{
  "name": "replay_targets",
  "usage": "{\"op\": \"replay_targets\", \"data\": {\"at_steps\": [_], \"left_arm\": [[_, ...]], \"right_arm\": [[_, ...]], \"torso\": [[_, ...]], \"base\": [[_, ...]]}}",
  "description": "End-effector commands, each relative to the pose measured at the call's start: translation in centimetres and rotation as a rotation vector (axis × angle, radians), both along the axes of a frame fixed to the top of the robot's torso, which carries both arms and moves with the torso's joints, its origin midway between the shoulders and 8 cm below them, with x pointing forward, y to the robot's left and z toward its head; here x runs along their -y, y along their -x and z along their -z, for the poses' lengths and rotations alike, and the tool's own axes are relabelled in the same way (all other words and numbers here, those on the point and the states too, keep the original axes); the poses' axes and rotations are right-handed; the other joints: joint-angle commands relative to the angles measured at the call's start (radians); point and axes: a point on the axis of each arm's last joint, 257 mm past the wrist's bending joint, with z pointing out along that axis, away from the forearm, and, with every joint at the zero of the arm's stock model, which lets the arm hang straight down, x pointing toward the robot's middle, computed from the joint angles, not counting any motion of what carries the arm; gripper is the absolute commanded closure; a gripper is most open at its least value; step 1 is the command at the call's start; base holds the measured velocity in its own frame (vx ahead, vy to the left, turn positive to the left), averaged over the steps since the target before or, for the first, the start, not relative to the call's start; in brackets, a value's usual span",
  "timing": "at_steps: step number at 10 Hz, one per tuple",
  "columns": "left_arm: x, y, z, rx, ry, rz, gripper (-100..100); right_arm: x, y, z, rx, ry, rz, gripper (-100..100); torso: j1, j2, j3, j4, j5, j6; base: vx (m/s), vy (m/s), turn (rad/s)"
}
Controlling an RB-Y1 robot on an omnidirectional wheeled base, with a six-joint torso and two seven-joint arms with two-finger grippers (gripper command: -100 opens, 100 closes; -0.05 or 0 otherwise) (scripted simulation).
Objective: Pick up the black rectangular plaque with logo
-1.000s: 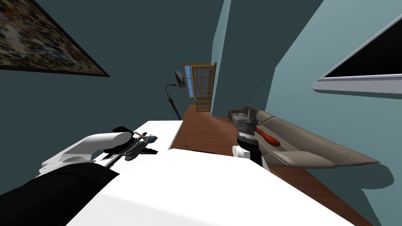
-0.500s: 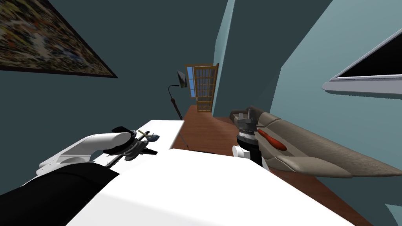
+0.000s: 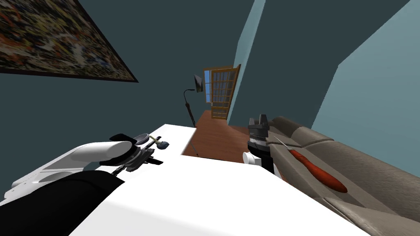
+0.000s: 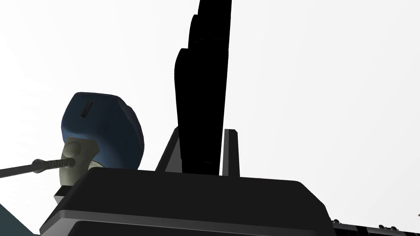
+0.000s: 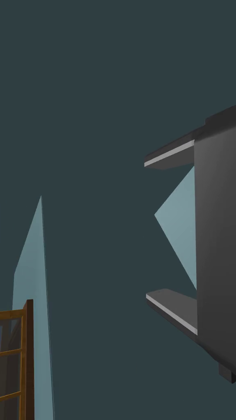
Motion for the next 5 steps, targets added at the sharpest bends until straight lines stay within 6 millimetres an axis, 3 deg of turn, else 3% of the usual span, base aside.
{"op": "replay_targets", "data": {"at_steps": [1,3,4,5], "left_arm": [[0.6,0.54,-0.46,-0.003,0.0,0.044,100],[1.31,1.14,-0.98,-0.005,-0.001,0.097,100],[1.09,0.92,-0.73,-0.004,0.0,0.078,100],[1.13,0.95,-0.77,-0.005,-0.001,0.084,0]], "right_arm": [[0.0,0.0,0.0,0.0,0.0,0.0,0],[0.0,0.0,0.0,0.0,0.0,0.0,0],[0.0,0.0,0.0,0.0,0.0,0.0,0],[-0.01,-0.01,-0.01,0.0,0.0,0.0,0]], "torso": [[0.0,0.0,0.0,0.0,0.0,0.0],[-0.002,0.0,0.0,0.0,-0.001,0.0],[-0.002,-0.001,-0.001,0.0,-0.001,0.0],[-0.001,0.003,0.001,0.0,-0.001,0.002]], "base": [[0.144,-0.027,0.231],[0.176,-0.021,0.278],[0.074,-0.017,0.044],[0.013,-0.004,-0.011]]}}
